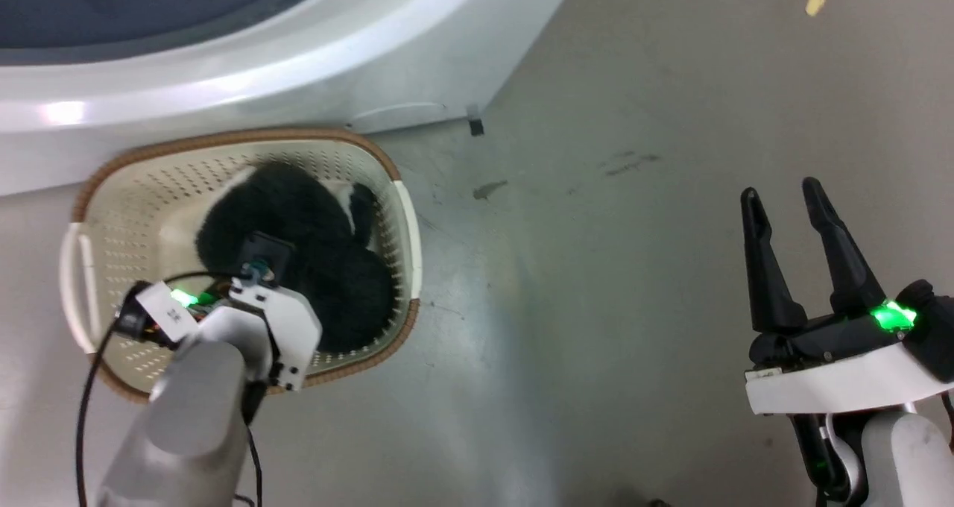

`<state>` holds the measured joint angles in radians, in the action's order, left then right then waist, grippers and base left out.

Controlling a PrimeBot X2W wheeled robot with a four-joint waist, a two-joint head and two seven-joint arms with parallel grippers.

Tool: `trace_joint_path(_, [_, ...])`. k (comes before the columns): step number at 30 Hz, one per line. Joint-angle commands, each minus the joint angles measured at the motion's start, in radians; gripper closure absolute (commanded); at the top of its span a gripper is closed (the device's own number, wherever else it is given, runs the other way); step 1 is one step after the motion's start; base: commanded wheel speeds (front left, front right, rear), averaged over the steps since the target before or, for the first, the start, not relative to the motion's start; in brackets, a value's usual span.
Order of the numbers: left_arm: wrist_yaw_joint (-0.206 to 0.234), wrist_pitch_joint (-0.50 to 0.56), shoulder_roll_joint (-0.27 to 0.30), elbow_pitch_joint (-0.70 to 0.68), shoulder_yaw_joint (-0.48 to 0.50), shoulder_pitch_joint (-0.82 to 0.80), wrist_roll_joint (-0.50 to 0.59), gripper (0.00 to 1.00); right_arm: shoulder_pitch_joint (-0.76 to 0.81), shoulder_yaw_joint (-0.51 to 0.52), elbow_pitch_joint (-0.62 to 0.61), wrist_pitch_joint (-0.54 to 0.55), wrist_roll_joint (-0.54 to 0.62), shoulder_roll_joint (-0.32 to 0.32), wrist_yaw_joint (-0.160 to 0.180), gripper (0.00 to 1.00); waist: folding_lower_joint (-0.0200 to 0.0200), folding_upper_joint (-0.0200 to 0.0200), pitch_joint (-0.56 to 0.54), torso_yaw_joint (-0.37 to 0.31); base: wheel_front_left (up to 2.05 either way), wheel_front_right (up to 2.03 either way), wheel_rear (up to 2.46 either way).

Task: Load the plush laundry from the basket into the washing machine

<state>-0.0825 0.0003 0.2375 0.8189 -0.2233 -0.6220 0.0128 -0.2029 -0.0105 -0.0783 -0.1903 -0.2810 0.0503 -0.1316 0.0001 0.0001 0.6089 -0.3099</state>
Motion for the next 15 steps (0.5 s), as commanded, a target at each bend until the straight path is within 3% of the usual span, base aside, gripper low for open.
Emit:
trace_joint_path(1, [-0.006, 0.005, 0.017, 0.039, -0.010, -0.047, -0.006, 0.00, -0.027, -0.003, -0.011, -0.011, -0.018, 0.000, 0.001, 0.00, -0.0001, -0.0001, 0.031, -0.024, 0.00, 0.00, 0.00])
trace_joint_path(15, [0.001, 0.138, 0.088, 0.248, -0.064, -0.253, 0.001, 0.00, -0.068, -0.019, -0.025, -0.038, -0.092, 0.000, 0.001, 0.00, -0.0001, -0.0001, 0.155, -0.094, 0.00, 0.00, 0.00])
